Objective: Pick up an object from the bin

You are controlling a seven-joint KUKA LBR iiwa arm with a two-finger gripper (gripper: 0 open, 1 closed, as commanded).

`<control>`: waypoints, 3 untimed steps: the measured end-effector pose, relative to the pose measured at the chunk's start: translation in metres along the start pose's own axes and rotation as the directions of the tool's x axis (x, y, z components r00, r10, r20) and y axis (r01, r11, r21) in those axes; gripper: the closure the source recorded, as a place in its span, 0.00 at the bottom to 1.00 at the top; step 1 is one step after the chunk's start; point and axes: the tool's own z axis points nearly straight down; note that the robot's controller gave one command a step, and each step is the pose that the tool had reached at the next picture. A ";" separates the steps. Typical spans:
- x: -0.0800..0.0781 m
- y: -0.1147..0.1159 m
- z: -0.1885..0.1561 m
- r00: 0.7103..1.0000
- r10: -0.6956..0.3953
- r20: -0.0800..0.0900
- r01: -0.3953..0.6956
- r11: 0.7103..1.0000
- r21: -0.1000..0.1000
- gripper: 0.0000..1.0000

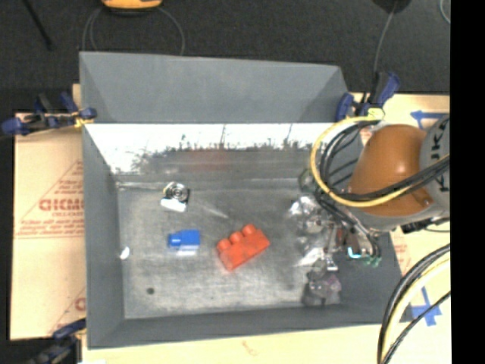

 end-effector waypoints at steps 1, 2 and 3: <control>-0.010 -0.043 0.056 0.944 -0.329 0.013 0.329 0.944 -0.004 0.00; -0.015 -0.040 0.052 0.942 -0.334 0.030 0.334 0.943 -0.001 1.00; -0.009 -0.046 0.057 0.943 -0.332 0.014 0.332 0.943 0.003 0.00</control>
Offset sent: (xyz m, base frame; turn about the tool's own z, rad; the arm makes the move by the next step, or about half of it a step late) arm 0.0047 -0.0477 -0.0615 -0.3329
